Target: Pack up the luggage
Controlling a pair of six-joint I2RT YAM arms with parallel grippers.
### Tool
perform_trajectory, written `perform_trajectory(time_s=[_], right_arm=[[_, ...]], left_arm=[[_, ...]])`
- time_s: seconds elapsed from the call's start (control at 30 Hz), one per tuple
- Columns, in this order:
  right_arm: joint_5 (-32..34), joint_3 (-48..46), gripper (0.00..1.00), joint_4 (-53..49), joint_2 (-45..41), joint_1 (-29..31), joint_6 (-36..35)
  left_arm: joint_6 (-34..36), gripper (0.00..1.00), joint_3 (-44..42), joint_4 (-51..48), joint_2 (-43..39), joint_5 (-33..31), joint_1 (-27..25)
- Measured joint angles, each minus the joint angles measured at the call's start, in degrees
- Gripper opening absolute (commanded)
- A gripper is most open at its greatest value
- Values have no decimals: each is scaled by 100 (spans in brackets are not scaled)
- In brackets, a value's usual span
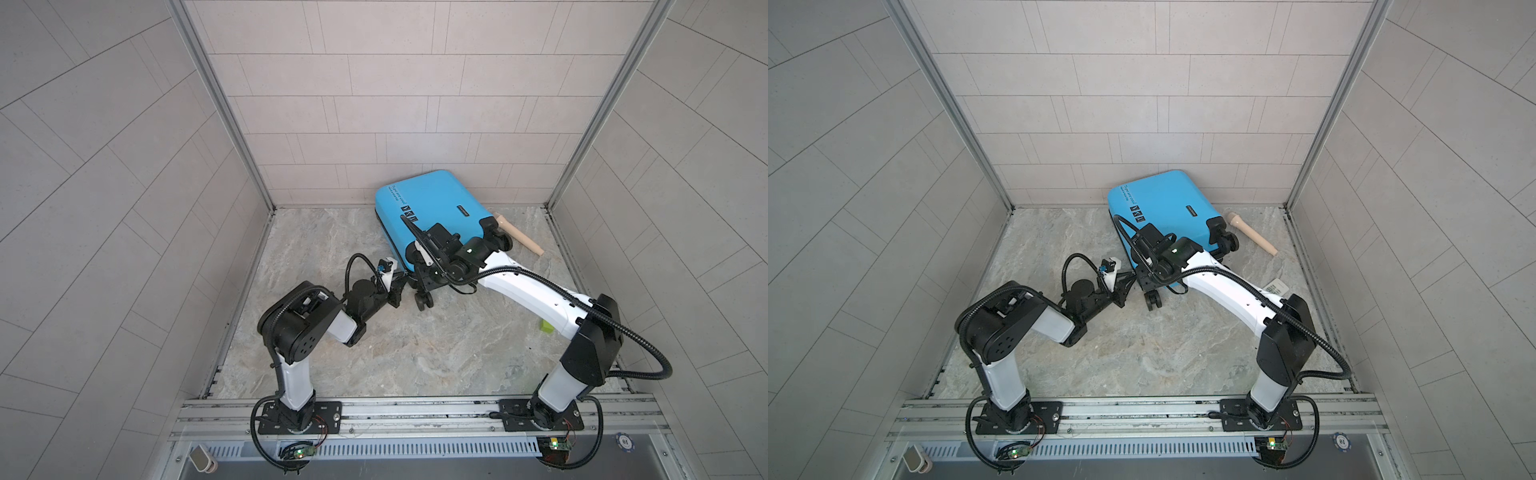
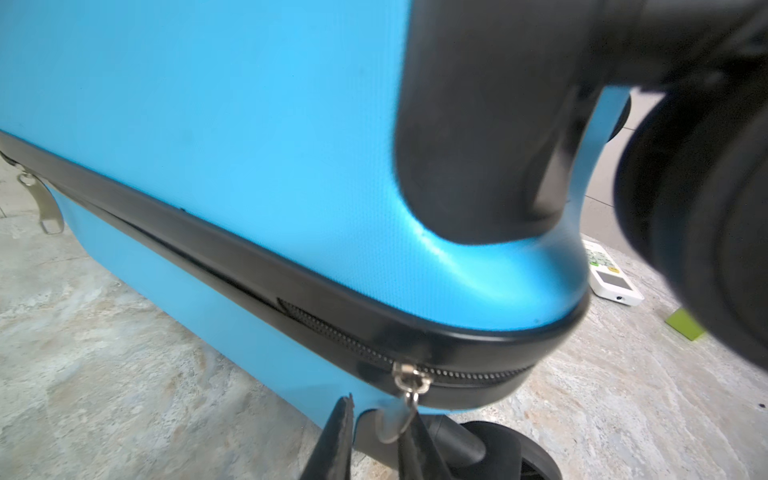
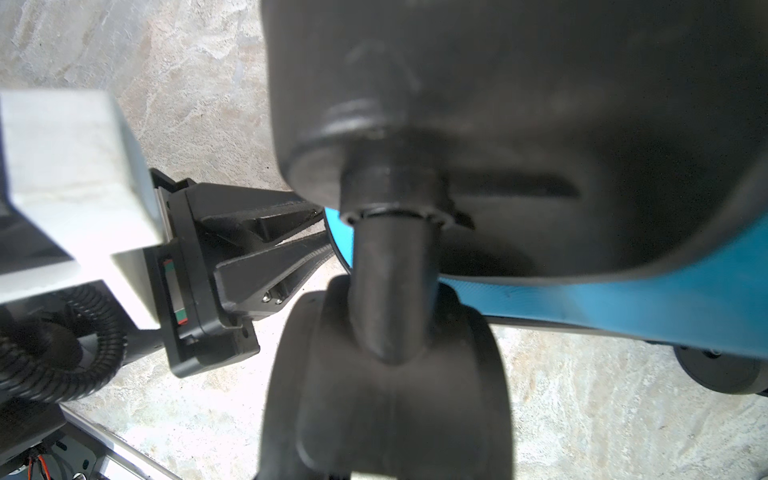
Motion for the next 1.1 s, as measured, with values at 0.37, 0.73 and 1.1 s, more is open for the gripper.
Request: perform_trajectory(time_s=[0.37, 0.73, 1.1], right_arm=[[-2, 0, 0, -17, 0, 0, 0], [52, 142, 0, -144, 0, -2, -24], [35, 302, 0, -463, 0, 11, -267]], left_arm=[[109, 2, 122, -199, 28, 74, 55], [94, 0, 107, -734, -382, 385, 59], [66, 0, 74, -1296, -761, 669, 61]])
